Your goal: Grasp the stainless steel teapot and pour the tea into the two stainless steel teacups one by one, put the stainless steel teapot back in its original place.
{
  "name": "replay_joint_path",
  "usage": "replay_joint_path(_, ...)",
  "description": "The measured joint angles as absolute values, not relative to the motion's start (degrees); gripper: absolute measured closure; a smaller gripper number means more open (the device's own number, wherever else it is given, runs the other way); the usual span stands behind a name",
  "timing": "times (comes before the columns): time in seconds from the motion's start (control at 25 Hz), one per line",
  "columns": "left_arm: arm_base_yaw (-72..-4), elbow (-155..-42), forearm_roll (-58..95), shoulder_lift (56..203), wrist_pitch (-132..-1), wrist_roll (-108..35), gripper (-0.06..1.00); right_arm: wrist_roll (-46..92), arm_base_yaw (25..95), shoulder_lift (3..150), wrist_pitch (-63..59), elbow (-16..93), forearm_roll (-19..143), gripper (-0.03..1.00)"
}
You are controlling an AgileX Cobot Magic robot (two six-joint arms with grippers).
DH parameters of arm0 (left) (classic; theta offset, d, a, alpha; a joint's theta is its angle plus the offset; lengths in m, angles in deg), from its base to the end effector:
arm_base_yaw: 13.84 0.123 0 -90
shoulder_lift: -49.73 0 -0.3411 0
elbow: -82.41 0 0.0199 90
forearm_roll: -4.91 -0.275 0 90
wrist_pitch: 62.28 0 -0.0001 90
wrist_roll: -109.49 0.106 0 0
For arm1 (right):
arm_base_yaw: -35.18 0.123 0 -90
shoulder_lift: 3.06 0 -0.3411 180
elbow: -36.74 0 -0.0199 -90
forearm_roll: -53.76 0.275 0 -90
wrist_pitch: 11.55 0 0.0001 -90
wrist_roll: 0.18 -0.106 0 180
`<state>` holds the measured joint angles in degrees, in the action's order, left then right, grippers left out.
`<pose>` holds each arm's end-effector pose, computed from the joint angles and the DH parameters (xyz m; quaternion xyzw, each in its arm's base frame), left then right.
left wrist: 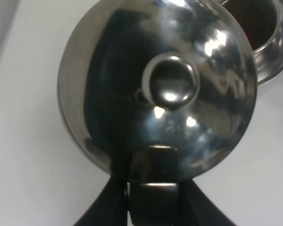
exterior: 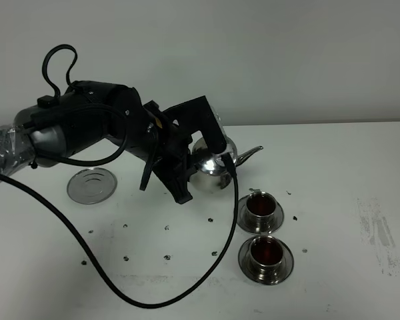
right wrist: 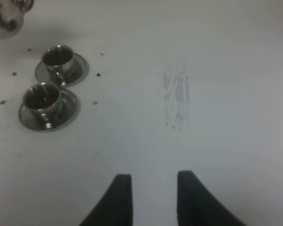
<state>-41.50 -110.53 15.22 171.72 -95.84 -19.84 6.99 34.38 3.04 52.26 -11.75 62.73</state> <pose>0.4484 -0.2469 0.2580 0.5532 0.7662 -0.0059 0.3270 -0.0338 0.0153 0.2853 -0.0539 0.8547 0.0423 0.5147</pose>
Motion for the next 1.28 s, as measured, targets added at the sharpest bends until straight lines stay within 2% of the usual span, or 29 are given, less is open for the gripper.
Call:
replay_joint_path(0.16,-40.03,-107.53,20.16,171.72,-94.80,-24.33,0.70,6.99,34.38,3.04,52.26,-11.75,62.73,0.75)
replay_joint_path(0.56,-39.87,-105.44,20.89,172.69,-91.48,-35.90,0.70,6.99,34.38,3.04,52.26,-11.75,62.73,0.75)
replay_joint_path(1.28,-39.87,-105.13,21.18,176.64,-87.71,-36.04,0.70,6.99,34.38,3.04,52.26,-11.75,62.73,0.75)
